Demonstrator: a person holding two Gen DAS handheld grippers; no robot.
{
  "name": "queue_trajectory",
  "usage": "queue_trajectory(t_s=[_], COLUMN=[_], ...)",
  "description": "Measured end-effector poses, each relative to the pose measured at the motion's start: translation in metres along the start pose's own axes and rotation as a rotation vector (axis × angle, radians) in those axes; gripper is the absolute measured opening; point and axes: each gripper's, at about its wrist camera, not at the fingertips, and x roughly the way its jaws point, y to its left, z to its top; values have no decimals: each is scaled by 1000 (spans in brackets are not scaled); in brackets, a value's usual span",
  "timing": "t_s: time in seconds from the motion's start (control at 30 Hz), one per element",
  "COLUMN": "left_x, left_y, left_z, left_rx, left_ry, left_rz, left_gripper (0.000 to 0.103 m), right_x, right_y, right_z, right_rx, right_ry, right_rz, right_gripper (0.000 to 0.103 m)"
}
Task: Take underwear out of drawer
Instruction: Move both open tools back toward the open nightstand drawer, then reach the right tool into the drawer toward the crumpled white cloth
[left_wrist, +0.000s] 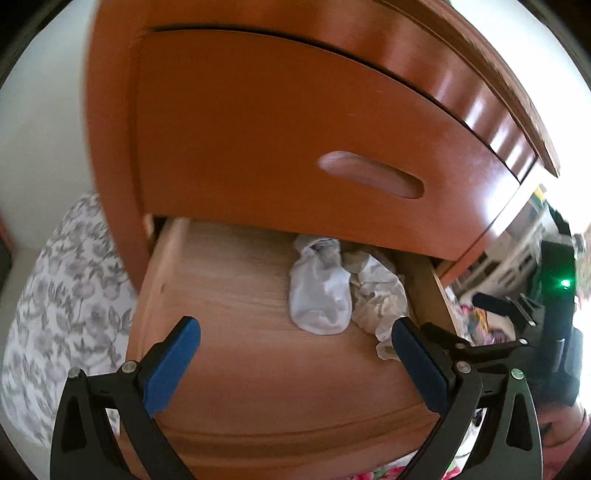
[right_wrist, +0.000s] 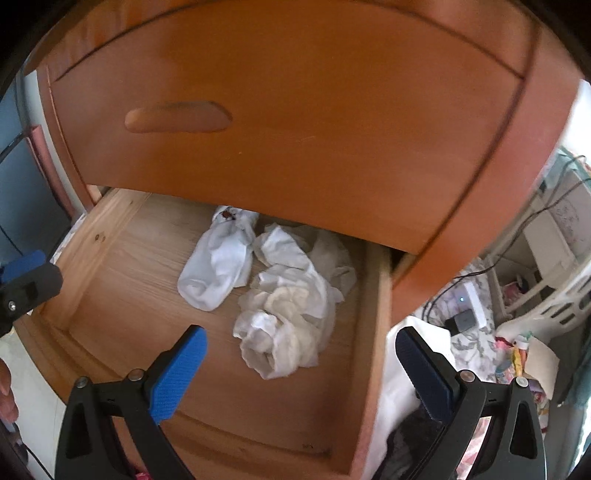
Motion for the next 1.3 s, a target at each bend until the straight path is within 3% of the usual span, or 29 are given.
queue_trajectory(t_s=[0.23, 0.47, 0.97, 1.3], left_x=[21, 55, 109, 116], left_y=[-17, -23, -24, -7], left_z=[22, 30, 32, 29], left_rx=[74, 97, 42, -38], left_ry=[41, 130, 253, 309], left_rz=[-43, -21, 26, 23], left_gripper=[103, 103, 103, 103], right_x=[22, 46, 75, 89], right_y=[6, 4, 1, 0], right_z=[14, 18, 26, 22], right_rx=[-15, 10, 26, 19], right_ry=[41, 117, 220, 272], right_rz=[26, 58, 67, 44], right_gripper=[103, 103, 103, 64])
